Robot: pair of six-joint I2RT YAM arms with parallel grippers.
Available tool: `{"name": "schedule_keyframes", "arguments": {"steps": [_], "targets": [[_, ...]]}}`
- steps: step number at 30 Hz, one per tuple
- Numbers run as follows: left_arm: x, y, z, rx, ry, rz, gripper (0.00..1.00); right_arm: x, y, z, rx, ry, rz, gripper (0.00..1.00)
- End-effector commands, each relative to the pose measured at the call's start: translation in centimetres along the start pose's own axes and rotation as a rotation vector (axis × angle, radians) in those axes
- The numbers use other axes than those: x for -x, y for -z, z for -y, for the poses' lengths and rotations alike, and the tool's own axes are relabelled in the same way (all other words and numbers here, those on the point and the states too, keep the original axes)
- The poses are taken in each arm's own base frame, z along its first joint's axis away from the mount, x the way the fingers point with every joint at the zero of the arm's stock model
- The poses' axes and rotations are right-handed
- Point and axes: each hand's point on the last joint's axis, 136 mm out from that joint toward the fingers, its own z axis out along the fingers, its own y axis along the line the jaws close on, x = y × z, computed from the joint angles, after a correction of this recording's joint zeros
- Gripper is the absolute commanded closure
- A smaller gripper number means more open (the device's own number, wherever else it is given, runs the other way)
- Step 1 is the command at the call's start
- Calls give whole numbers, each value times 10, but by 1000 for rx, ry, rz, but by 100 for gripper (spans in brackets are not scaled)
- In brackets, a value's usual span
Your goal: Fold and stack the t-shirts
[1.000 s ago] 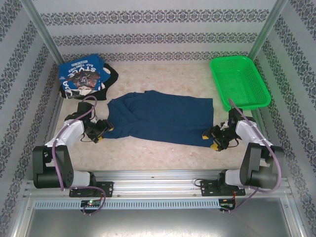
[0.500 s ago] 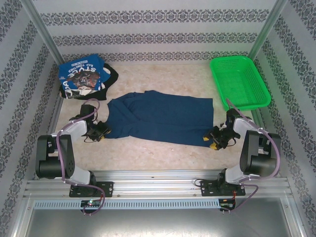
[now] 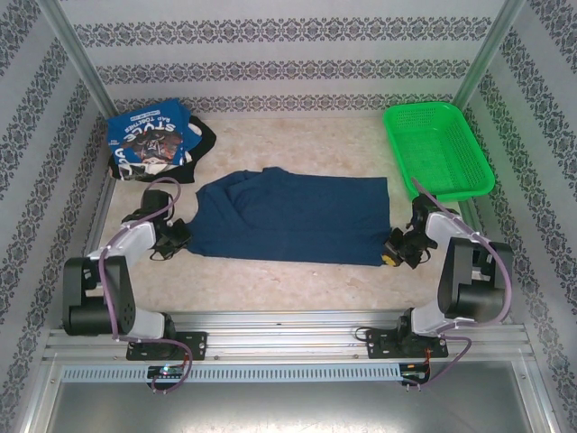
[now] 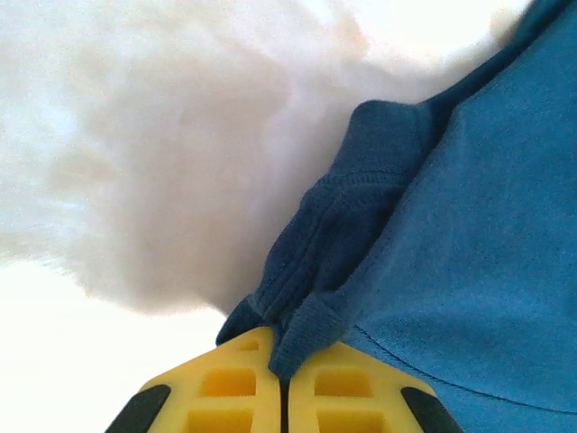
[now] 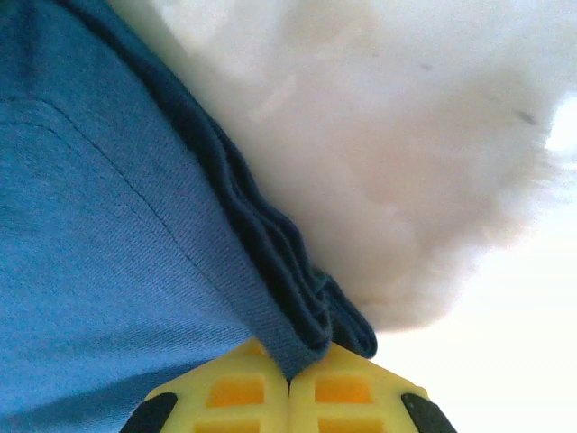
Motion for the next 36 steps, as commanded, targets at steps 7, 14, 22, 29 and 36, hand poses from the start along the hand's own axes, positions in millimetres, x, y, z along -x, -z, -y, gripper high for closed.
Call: {"name": "schedule_keyframes", "arguments": {"steps": [7, 14, 22, 29, 36], "targets": [[-28, 18, -35, 96, 23, -21, 94, -21, 9, 32, -121, -4, 9, 100], [-64, 21, -59, 123, 145, -39, 82, -31, 12, 32, -112, -30, -2, 99], [-41, 43, -43, 97, 140, 33, 38, -34, 18, 22, -90, -31, 5, 65], [18, 89, 45, -121, -66, 178, 27, -25, 71, -38, 110, 165, 164, 41], [36, 79, 124, -276, -307, 90, 28, -38, 102, -100, 373, 394, 242, 23]]}}
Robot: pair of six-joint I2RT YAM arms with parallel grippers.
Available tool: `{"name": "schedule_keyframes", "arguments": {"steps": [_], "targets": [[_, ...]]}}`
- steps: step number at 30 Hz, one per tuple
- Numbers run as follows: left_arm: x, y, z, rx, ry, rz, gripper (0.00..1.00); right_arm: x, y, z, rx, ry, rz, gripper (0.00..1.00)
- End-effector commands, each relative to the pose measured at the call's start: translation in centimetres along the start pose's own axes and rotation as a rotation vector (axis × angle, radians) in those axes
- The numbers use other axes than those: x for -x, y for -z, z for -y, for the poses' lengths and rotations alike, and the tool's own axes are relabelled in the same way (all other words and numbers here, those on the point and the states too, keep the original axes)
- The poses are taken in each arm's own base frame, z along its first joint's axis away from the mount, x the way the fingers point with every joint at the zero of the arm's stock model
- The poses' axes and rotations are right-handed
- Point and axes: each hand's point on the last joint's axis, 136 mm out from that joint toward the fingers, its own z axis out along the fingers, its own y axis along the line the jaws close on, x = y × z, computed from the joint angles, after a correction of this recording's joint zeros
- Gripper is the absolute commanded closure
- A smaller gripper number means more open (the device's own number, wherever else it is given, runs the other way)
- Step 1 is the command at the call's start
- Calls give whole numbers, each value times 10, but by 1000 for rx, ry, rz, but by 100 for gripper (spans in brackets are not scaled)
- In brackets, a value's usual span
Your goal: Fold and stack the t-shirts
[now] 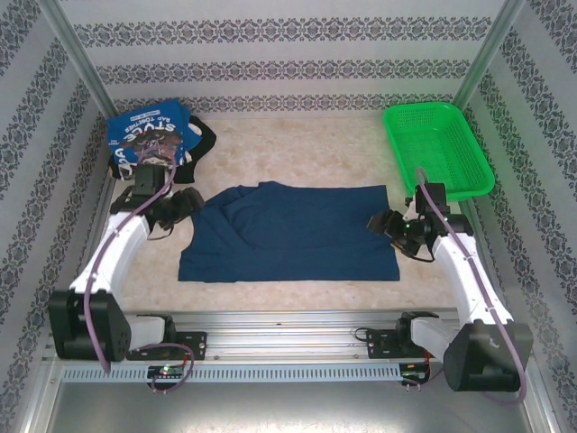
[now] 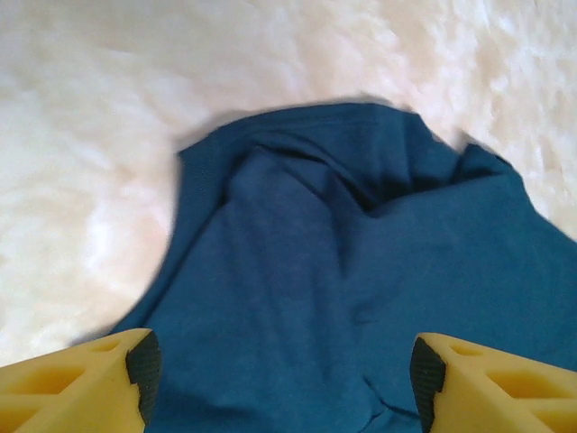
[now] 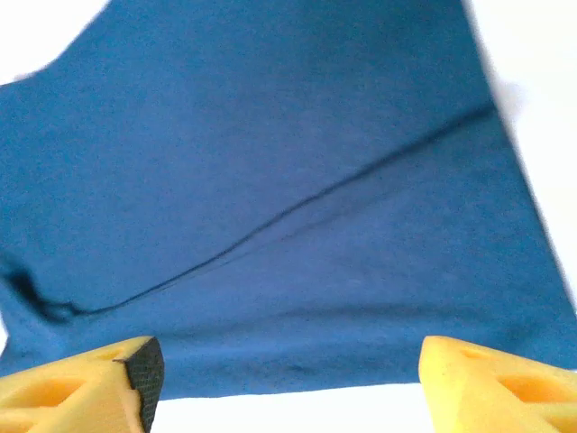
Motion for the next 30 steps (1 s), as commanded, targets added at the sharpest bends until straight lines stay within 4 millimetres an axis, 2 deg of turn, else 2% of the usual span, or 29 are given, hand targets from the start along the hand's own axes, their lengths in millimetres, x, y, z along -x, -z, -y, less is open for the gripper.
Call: {"name": "schedule_keyframes", "arguments": {"steps": [1, 8, 10, 11, 13, 20, 30], "targets": [[2, -17, 35, -75, -175, -80, 28, -1, 1, -32, 141, 103, -14, 22], [-15, -69, 54, 5, -340, -244, 36, -12, 4, -69, 299, 216, 15, 12], [-21, -81, 58, 23, -388, -272, 39, -18, 2, -76, 331, 236, 1, 10], [-25, -86, 59, 42, -412, -290, 42, -21, 0, -79, 336, 247, -7, 6], [-32, -96, 59, 73, -448, -328, 45, -26, -6, -82, 337, 257, -30, 5], [-57, -107, 51, 123, -495, -411, 47, -35, -25, -98, 338, 291, -81, 2], [-78, -116, 20, 238, -407, -465, 49, -38, -46, -119, 319, 358, -133, 2]]}}
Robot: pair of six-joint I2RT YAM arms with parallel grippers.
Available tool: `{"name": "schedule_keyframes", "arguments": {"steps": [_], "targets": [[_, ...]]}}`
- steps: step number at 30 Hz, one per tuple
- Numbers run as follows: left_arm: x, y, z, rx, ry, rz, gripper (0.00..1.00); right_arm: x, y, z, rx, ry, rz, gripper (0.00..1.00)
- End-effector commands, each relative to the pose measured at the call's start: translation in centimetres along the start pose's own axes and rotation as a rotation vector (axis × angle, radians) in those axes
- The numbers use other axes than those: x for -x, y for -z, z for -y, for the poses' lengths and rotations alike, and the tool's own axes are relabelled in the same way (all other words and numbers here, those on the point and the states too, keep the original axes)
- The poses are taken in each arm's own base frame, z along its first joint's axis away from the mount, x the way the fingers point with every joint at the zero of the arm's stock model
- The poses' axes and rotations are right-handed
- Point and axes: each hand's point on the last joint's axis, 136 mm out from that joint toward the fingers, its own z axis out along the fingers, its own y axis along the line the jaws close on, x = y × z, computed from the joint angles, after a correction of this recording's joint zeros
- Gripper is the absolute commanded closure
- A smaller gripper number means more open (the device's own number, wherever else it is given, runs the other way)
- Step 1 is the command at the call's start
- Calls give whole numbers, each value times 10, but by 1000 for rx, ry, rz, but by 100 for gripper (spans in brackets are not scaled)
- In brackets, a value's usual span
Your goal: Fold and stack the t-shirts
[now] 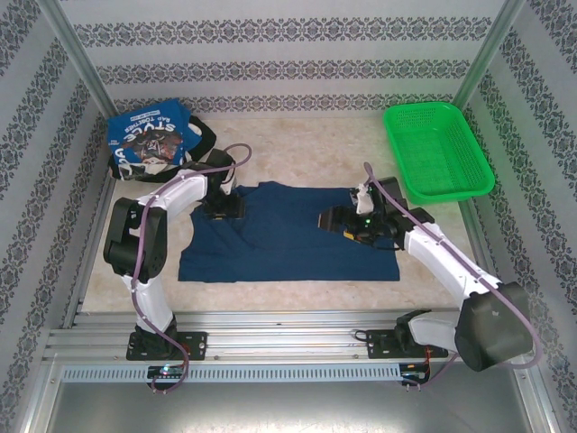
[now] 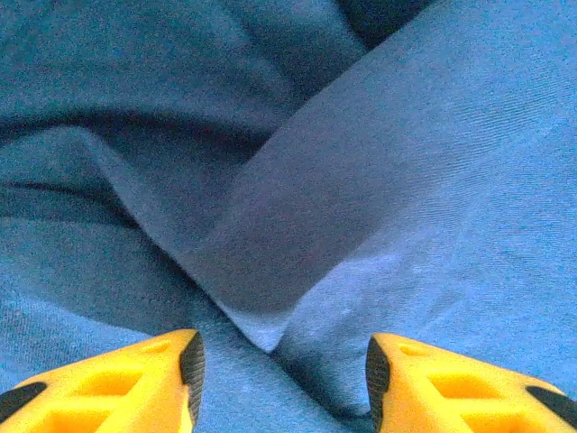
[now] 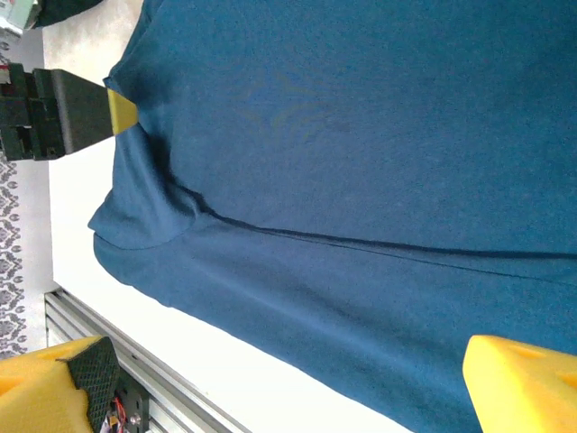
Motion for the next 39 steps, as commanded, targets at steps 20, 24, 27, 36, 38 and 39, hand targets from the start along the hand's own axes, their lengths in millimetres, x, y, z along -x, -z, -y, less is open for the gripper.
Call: {"name": "schedule_keyframes", "arguments": {"steps": [20, 24, 27, 36, 38, 39], "targets": [[-51, -17, -17, 54, 154, -43, 84, 34, -43, -45, 49, 126, -50, 2], [-63, -10, -18, 16, 236, 22, 84, 31, -57, -51, 42, 150, -91, 2], [-67, -6, -17, -19, 288, 73, 75, 26, -67, -52, 31, 155, -122, 2], [-69, 0, -12, -78, 341, 112, 60, 17, -89, -46, 26, 138, -187, 2], [-68, 4, -10, -92, 353, 122, 60, 14, -93, -45, 24, 138, -200, 2], [-67, 5, -8, -104, 359, 129, 60, 13, -94, -45, 25, 139, -204, 2]]}}
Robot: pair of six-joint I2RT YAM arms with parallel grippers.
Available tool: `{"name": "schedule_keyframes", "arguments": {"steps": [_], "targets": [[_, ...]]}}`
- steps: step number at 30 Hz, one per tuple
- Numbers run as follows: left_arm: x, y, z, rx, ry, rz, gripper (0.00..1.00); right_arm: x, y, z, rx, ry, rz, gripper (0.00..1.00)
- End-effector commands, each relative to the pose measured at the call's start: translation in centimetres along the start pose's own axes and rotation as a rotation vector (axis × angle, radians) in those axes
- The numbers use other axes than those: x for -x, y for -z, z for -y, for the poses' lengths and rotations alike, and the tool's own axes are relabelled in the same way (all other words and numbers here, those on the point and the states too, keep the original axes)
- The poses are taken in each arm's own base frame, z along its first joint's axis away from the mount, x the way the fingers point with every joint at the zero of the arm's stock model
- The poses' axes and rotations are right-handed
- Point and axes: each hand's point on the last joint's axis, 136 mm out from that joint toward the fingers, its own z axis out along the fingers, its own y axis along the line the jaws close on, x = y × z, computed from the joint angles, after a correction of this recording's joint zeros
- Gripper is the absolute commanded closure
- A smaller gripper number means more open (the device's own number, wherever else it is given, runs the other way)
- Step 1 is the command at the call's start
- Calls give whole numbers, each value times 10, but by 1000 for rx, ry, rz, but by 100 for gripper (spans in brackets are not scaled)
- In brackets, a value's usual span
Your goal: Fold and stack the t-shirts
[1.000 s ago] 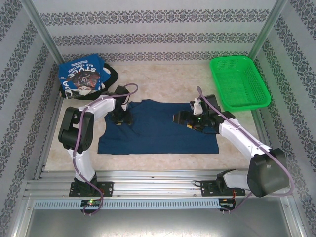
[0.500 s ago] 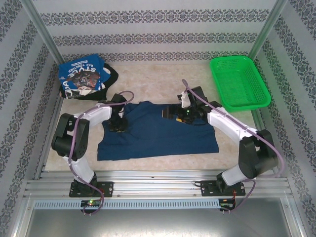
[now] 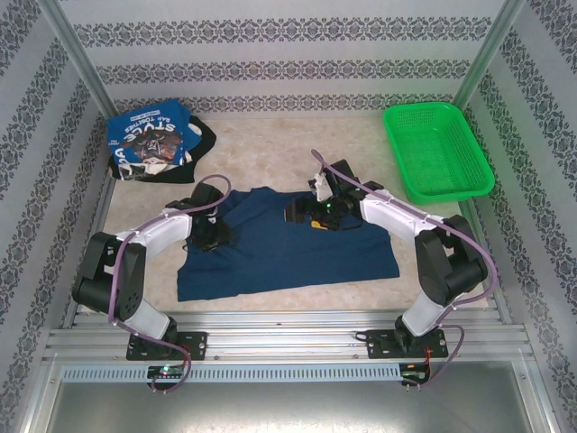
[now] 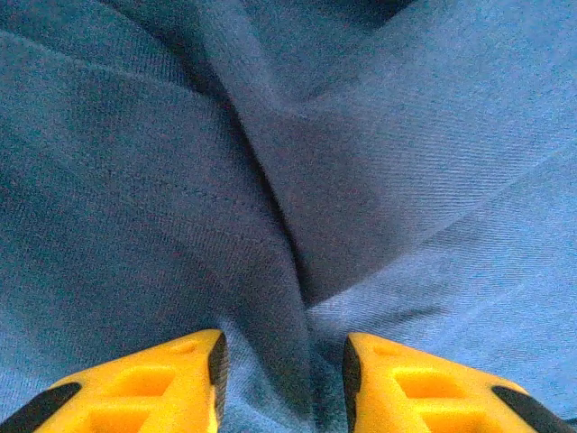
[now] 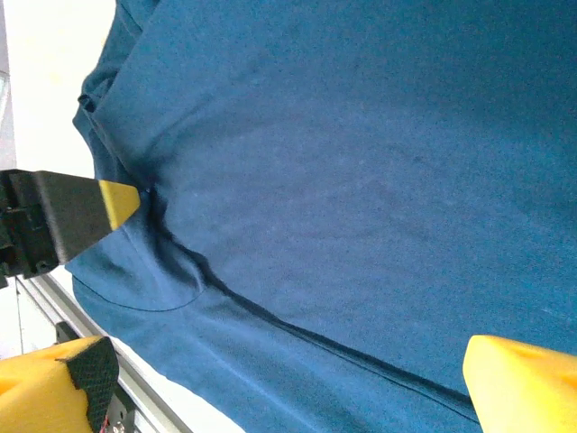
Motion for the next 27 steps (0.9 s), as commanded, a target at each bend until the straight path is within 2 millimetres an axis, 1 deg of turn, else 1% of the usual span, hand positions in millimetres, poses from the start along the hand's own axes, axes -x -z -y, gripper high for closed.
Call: {"name": "schedule_keyframes", "arguments": {"steps": [1, 2, 5, 6, 10, 13, 17, 20, 23, 25, 27], "targets": [[5, 9, 13, -67, 38, 43, 60, -1, -5, -9, 21, 33, -23, 2], [5, 11, 15, -75, 44, 43, 61, -2, -6, -8, 20, 32, -28, 2], [4, 11, 17, -85, 53, 33, 72, -3, -8, -6, 17, 32, -36, 2], [2, 9, 16, -82, 55, 25, 74, -4, -10, -5, 15, 31, -41, 2], [-8, 3, 6, -42, 64, -15, 76, -6, -13, -2, 13, 26, -56, 2], [-15, 4, -4, 4, 72, -34, 75, -4, -15, -2, 16, 26, -59, 2], [-17, 4, -13, 47, 72, -31, 75, 6, -22, -5, 27, 17, -59, 2], [-15, -2, -14, 57, 67, -35, 77, 16, -31, -11, 48, 7, -60, 2], [-10, -9, -13, 65, 63, -38, 84, 26, -41, -19, 68, -2, -58, 2], [-7, -9, -11, 67, 60, -32, 91, 33, -51, -24, 82, -22, -59, 2], [-3, -5, -10, 64, 48, -14, 92, 42, -62, -35, 132, -58, -49, 2]]}}
